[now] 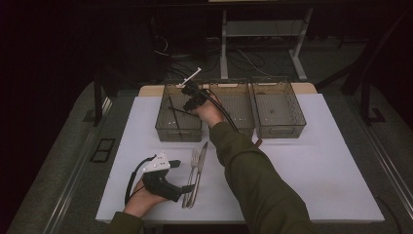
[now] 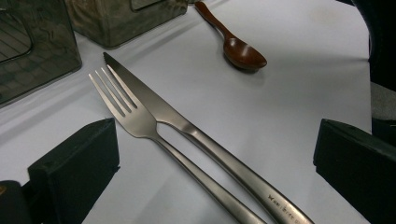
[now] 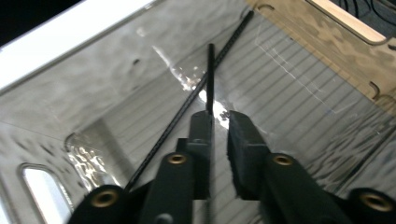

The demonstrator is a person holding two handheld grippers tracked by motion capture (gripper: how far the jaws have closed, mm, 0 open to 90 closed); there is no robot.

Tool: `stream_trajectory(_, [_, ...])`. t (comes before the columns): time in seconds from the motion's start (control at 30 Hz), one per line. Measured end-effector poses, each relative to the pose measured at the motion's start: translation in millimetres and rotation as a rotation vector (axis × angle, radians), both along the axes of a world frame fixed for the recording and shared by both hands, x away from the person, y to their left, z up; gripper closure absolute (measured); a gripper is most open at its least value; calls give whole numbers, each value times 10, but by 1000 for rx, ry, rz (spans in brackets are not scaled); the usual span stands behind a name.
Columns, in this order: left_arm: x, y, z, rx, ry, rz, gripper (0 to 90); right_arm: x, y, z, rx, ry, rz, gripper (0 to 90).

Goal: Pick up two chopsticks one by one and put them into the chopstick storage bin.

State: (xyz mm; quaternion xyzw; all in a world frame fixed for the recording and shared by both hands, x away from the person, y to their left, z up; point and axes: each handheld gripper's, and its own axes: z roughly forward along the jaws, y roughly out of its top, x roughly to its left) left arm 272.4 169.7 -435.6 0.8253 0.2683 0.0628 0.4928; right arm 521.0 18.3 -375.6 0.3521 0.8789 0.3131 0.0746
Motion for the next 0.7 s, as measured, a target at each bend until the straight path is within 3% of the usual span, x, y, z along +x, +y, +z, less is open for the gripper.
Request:
stream_trajectory(0.1, [5,2,0,2,-2,-1,0,-23,-33,53,11,-18,2,704])
stream_trajectory(0.4, [8,1,-8,9,0,-3,0,-211,-258,283,120,-46,32,540])
stream_trajectory(0.7, [6,40,-9,10,-1,13,0,-491,-637,392,198,-76,103,477])
